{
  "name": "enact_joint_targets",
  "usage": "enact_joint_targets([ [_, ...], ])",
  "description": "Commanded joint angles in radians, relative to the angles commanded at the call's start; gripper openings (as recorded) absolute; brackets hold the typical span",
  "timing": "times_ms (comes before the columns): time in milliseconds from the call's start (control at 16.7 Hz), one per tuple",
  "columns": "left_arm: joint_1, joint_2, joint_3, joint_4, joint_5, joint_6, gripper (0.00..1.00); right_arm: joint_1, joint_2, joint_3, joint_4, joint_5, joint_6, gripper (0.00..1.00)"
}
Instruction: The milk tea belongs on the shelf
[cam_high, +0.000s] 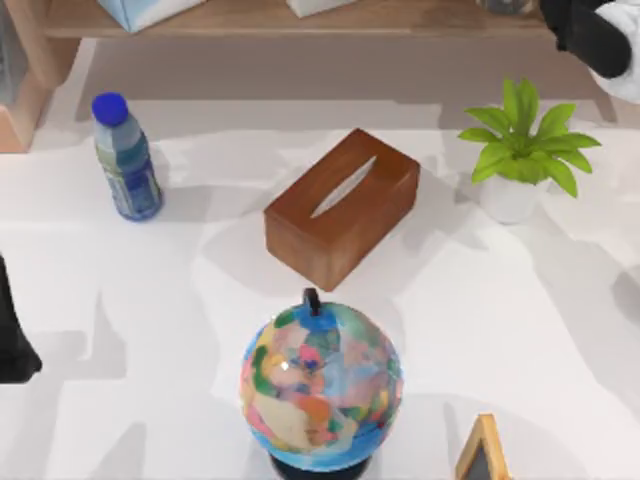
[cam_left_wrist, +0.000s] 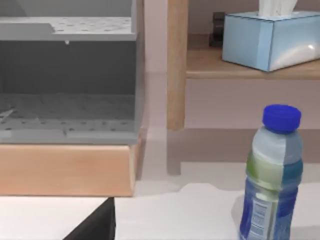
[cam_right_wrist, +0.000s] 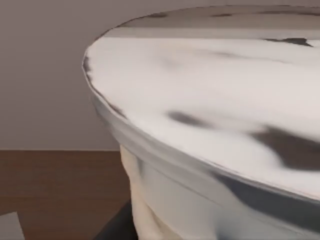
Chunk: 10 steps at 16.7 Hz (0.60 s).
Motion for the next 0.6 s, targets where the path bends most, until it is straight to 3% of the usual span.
enact_joint_targets([
  [600, 0.0, 0.0, 0.0, 0.0, 0.0, 0.0, 1.0, -0.025, 0.136, 0.096, 0.056, -0.023, -0.004, 0.0],
])
